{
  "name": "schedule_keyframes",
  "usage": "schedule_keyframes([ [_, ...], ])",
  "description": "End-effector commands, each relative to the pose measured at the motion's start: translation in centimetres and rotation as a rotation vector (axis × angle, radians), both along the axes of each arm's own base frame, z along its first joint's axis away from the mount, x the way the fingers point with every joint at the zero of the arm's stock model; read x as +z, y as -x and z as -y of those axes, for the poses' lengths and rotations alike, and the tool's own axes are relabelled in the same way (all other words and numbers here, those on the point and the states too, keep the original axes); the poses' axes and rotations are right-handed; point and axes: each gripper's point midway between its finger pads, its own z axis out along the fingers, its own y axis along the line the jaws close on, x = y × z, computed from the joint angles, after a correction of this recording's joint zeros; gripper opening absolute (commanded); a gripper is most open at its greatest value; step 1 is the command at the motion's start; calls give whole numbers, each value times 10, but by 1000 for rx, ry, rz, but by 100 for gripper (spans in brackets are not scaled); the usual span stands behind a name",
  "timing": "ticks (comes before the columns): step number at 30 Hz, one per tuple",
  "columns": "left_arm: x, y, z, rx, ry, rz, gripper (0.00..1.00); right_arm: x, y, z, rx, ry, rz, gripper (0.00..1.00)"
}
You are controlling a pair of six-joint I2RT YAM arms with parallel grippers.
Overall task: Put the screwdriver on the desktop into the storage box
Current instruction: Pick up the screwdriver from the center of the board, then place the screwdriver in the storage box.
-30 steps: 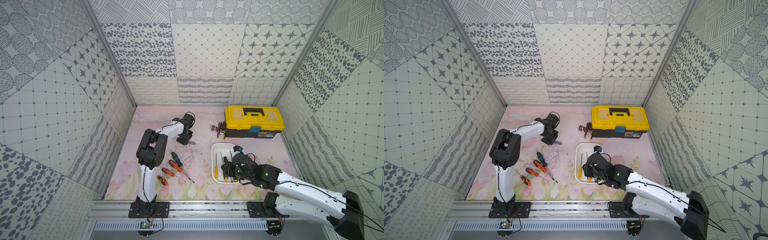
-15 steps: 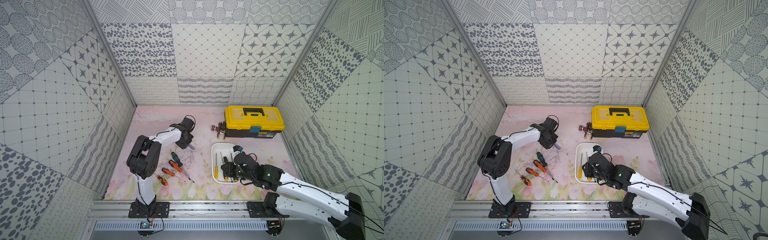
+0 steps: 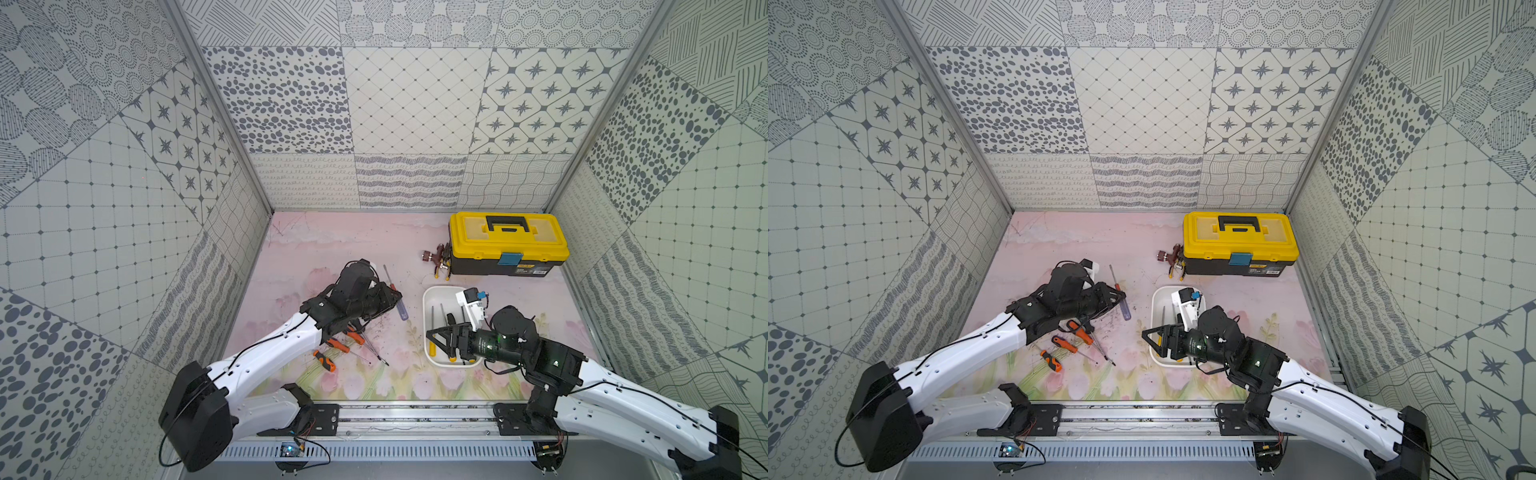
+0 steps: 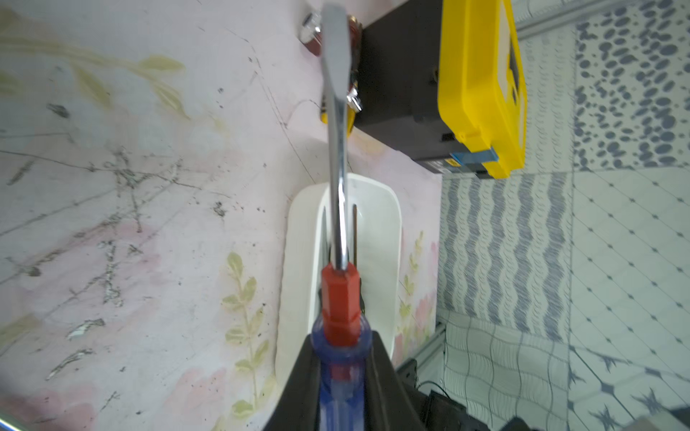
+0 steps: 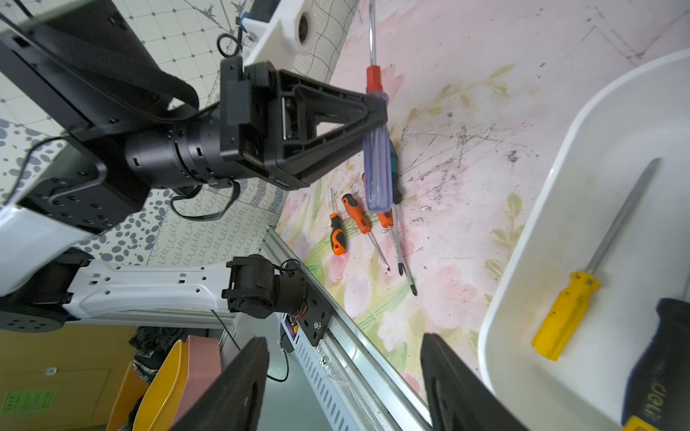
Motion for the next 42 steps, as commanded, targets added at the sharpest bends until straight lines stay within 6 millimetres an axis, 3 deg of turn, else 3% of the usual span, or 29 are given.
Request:
schedule_keyframes([
  [1,66,49,29,-303,300,264,0,38,11,-11,83,-156,75,73],
  [3,68,59,24,-304,343,275,0,42,13,-13,94,-172,71,73],
  [4,70,64,22,-303,367,283,0,31,14,-13,98,-163,52,73],
  [8,77,80,16,-317,455,326,0,28,14,-17,105,-200,44,73],
  [14,86,88,11,-322,522,361,0,40,21,-35,188,-241,45,66],
  [23,101,98,18,-395,622,367,0,17,25,-52,203,-150,29,64],
  [24,102,100,19,-404,626,371,0,18,26,-53,208,-153,32,63],
  [25,103,102,20,-411,628,375,0,32,25,-56,212,-178,49,63],
  [28,104,104,22,-424,626,378,0,33,27,-59,220,-183,52,60],
  [31,101,106,26,-437,613,375,0,36,27,-59,218,-190,60,50],
  [36,92,107,36,-455,578,360,0,36,27,-55,202,-184,67,24],
  [41,83,103,41,-457,521,342,0,29,21,-48,158,-124,69,7],
  [42,80,101,42,-453,500,336,4,26,18,-46,137,-97,70,3],
])
